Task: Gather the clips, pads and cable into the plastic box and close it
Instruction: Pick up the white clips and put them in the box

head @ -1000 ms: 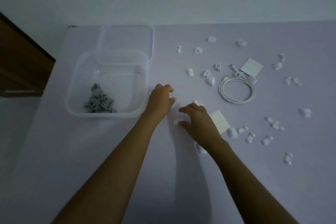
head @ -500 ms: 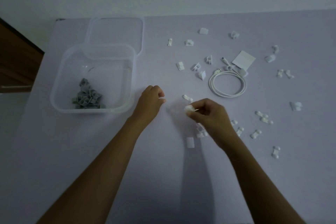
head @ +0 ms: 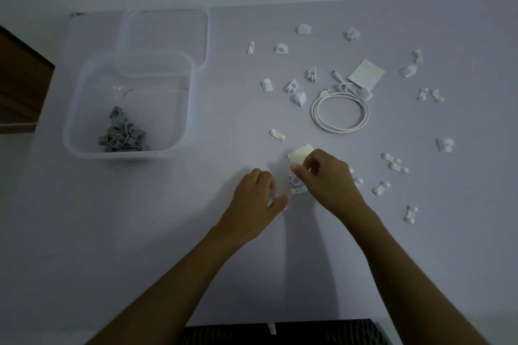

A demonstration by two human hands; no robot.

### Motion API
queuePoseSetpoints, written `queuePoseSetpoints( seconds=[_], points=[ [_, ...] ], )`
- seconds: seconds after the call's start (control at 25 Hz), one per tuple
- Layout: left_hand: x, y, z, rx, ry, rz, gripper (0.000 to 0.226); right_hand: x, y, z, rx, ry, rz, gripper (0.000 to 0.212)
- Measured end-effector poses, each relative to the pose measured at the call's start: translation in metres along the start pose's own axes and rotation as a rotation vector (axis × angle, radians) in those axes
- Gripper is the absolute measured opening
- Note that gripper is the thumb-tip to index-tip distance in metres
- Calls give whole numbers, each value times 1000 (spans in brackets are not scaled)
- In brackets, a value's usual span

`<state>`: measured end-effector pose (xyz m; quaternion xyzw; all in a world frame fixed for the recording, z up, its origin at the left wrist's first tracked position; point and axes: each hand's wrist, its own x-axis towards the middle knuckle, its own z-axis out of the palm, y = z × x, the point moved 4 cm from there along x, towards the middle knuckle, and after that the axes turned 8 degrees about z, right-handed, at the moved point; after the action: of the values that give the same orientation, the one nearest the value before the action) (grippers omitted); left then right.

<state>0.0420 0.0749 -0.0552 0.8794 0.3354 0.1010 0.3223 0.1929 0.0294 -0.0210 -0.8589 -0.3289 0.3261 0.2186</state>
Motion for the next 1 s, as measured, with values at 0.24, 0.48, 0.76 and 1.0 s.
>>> queuePoseSetpoints(
  seconds=[0.24, 0.48, 0.76, 1.0],
  points=[
    [-5, 4, 11, 130, 34, 15, 22, 2, -2, 21, -370, -39, -127, 37],
    [-11, -7, -1, -79, 66, -220, 19, 1, 4, -2, 155, -30, 10, 17],
    [-4, 0, 8, -52, 92, -315, 26, 6, 67, -48, 1560, -288, 454, 24],
    [12, 24, 2, -95, 287, -246, 26, 12, 109, -77, 1659, -221, 476, 15]
  ],
)
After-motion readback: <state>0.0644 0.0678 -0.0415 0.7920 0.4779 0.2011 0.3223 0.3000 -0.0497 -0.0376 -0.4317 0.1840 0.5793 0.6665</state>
